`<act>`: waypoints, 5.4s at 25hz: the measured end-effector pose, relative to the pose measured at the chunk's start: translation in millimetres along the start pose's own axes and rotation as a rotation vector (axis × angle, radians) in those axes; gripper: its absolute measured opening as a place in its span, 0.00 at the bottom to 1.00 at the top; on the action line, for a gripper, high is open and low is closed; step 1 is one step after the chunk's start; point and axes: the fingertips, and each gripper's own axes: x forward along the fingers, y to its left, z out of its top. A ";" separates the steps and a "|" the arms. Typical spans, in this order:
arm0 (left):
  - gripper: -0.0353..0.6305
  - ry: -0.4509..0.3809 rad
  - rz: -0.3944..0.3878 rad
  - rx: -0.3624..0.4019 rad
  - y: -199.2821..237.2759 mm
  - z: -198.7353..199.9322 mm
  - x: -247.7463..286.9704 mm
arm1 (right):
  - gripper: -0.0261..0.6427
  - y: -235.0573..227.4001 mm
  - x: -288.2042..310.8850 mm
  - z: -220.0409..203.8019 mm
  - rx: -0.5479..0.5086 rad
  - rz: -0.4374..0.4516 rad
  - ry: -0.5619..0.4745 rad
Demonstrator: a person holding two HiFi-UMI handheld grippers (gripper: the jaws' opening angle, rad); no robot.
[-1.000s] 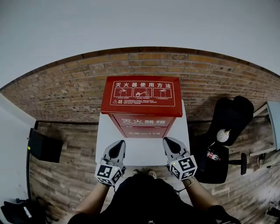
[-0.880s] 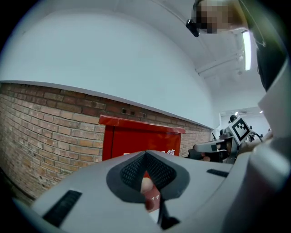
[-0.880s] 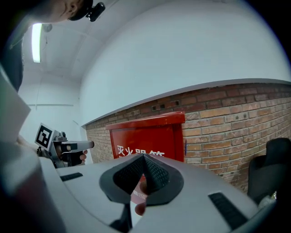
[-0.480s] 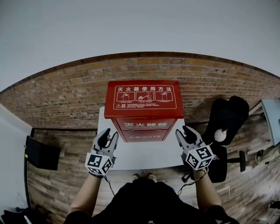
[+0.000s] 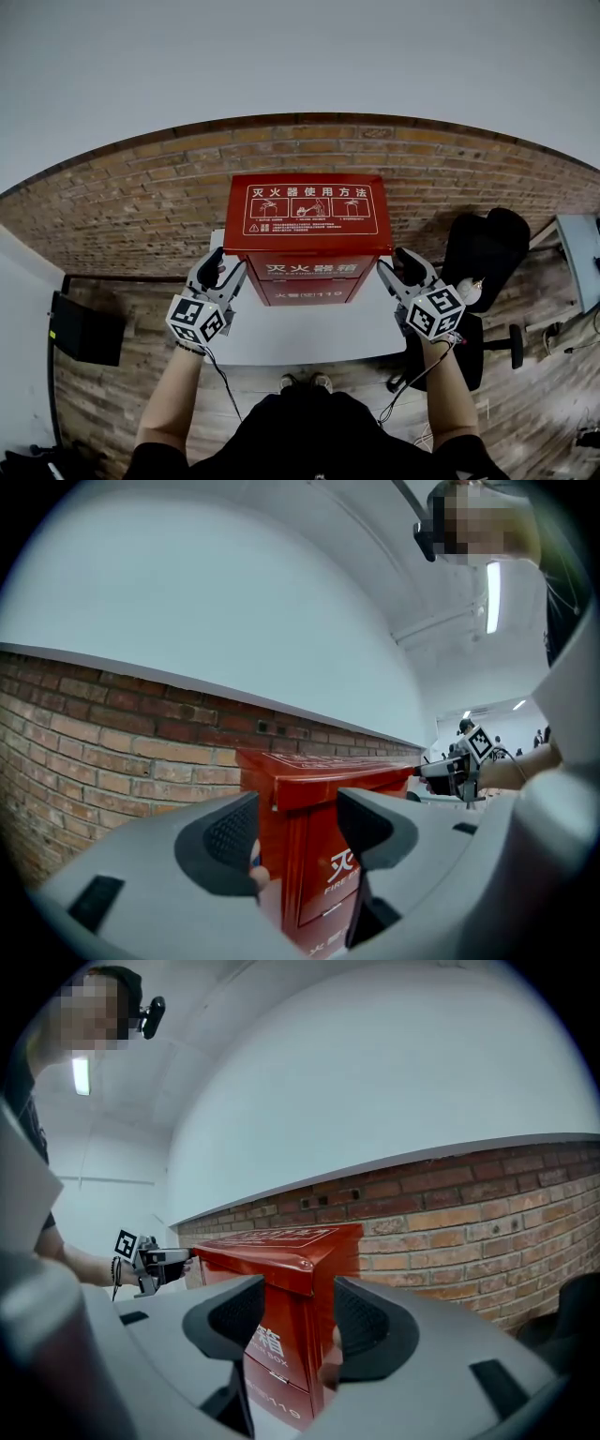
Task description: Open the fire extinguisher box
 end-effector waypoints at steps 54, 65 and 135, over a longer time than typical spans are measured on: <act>0.20 -0.133 0.146 0.217 92.2 190.5 134.5 | 0.14 -92.7 120.3 213.5 -0.250 -0.211 -0.142; 0.20 -0.078 0.163 0.185 106.8 192.8 159.5 | 0.14 -113.4 149.9 219.5 -0.250 -0.230 -0.115; 0.13 -0.030 -0.134 0.010 -138.6 -24.6 -51.4 | 0.07 131.5 -12.8 -26.9 -0.084 0.060 -0.074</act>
